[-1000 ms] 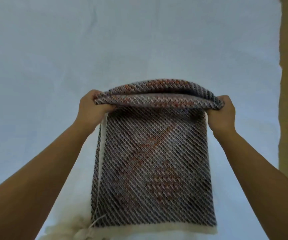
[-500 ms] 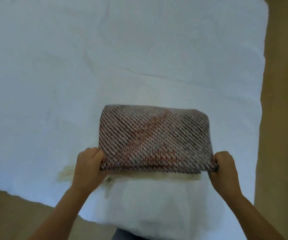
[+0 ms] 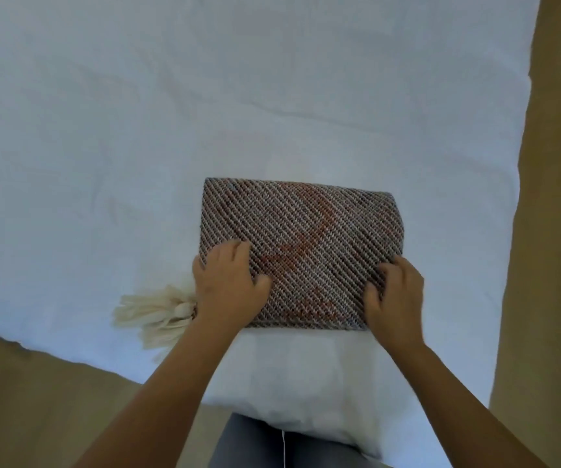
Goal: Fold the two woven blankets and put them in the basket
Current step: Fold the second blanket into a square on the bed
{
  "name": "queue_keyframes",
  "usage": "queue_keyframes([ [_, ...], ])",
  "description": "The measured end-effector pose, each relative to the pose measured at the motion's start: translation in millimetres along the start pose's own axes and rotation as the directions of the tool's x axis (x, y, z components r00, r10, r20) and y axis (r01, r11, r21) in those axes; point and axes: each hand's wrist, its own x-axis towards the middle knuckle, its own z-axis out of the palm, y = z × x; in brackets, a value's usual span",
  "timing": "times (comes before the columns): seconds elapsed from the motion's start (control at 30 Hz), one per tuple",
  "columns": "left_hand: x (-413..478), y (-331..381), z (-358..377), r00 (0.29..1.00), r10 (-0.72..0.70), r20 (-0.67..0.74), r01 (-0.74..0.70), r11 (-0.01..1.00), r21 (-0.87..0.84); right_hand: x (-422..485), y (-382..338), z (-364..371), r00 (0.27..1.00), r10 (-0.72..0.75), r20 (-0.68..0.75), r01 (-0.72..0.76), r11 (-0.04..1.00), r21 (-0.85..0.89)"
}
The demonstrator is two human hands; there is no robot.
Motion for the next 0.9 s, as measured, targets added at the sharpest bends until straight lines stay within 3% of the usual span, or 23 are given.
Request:
queue_keyframes([
  [0.13,12.5,36.1,39.3,0.987,0.161,0.029,-0.162,0.986,0.031,12.7,-48.8,35.5,0.963,-0.234,0.137,0.248,0.964,-0.094],
  [0.23,23.6,23.0,66.9,0.994,0.095,0.052,-0.1,0.99,0.095,30.6,-49.2,62.7,0.907,-0.335,0.253,0.389,0.898,-0.204],
  [0.33,29.1,-6.8,76.9,0.997,0.076,0.026,-0.079,0.985,0.153,53.1,-6.9,66.7,0.915,-0.262,0.309,0.358,0.878,-0.318],
  [0.57,44.0,-22.5,89.9,0.996,0.062,0.065,-0.066,0.995,0.068,87.1,25.8,68.5,0.968,-0.081,0.237,0.153,0.941,-0.302],
  [0.67,55.9,-16.8,69.7,0.999,0.007,-0.048,-0.009,0.999,-0.045,95.1,19.9,60.3,0.963,-0.105,0.247,0.174,0.946,-0.274],
  [0.77,88.5,3.5,45.9,0.963,0.069,-0.26,-0.088,0.994,-0.065,114.0,-1.1,51.9,0.987,-0.123,0.106,0.144,0.965,-0.22],
  [0.83,111.5,31.6,40.3,0.955,0.18,-0.237,-0.191,0.981,-0.024,120.0,-28.5,58.4,0.981,-0.181,0.072,0.191,0.961,-0.199],
  [0.9,125.5,52.5,48.1,0.953,0.283,-0.104,-0.279,0.959,0.05,115.7,-48.8,75.1,0.932,-0.309,0.188,0.347,0.911,-0.222],
])
